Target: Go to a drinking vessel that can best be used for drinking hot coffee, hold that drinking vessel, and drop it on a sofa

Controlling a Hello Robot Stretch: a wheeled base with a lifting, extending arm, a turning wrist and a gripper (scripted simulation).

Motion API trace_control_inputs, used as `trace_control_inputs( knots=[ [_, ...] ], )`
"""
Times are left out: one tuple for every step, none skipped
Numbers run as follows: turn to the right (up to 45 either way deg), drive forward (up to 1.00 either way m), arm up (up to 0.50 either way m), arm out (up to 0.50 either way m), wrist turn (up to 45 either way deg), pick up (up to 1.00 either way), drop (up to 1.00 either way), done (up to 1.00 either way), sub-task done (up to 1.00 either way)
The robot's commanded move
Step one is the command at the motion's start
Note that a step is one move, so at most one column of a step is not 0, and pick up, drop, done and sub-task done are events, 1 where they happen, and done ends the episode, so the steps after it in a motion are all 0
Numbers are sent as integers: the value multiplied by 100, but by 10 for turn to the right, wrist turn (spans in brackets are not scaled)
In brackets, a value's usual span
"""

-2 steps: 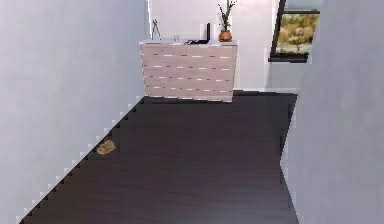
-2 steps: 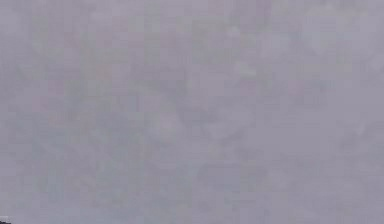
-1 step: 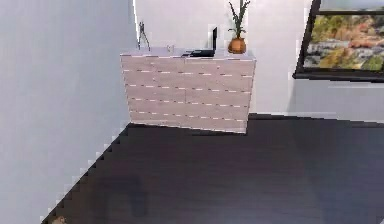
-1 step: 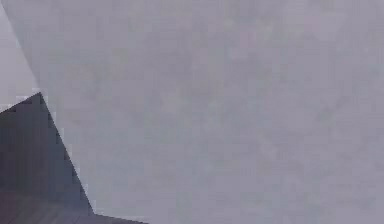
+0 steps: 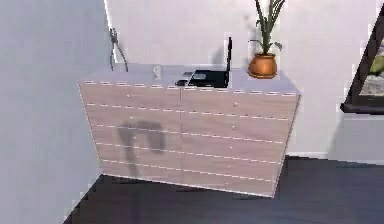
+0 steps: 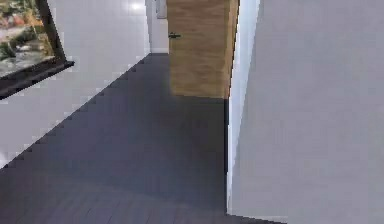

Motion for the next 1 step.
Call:
trace_control_inputs(
  knots=[
    [0, 70, 0, 0, 0, 0, 0, 0, 0]
  ],
)
